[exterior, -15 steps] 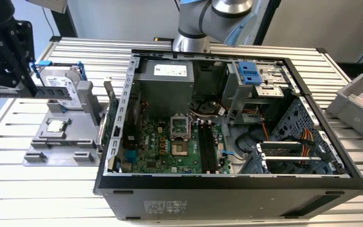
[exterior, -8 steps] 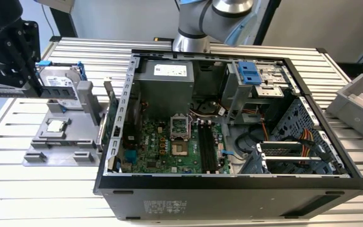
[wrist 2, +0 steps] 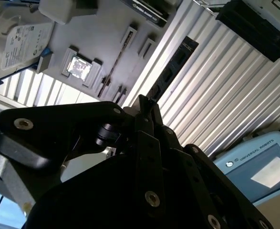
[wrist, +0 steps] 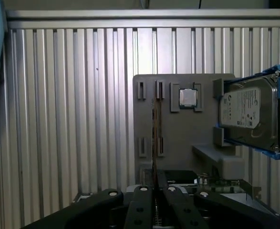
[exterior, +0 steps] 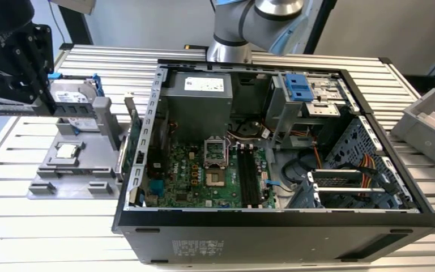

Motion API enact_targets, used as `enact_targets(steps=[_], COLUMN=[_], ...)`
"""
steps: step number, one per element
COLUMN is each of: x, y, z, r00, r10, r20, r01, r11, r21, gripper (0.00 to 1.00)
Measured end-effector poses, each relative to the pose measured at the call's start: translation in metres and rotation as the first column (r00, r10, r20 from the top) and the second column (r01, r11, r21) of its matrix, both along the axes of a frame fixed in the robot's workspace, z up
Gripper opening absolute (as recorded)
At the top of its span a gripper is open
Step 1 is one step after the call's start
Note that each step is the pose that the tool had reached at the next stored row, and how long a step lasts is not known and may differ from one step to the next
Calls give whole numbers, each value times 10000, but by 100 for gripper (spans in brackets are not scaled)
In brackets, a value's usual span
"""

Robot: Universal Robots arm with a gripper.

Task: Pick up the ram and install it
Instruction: 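Pick up the ram and move it above insertion slot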

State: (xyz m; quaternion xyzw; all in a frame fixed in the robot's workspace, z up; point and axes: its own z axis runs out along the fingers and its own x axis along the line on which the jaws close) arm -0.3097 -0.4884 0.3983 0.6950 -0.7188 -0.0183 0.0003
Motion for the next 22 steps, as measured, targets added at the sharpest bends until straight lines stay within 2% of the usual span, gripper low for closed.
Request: enact_targets(steps=[15, 22], x=[118, 272], y=[1, 2], z=[-1, 0], r00=[10000, 10000], r10=[0, 1], r20=[1, 1], r01=[0, -1], r11=[10000, 10000], r21=[0, 0], gripper=[0, 0])
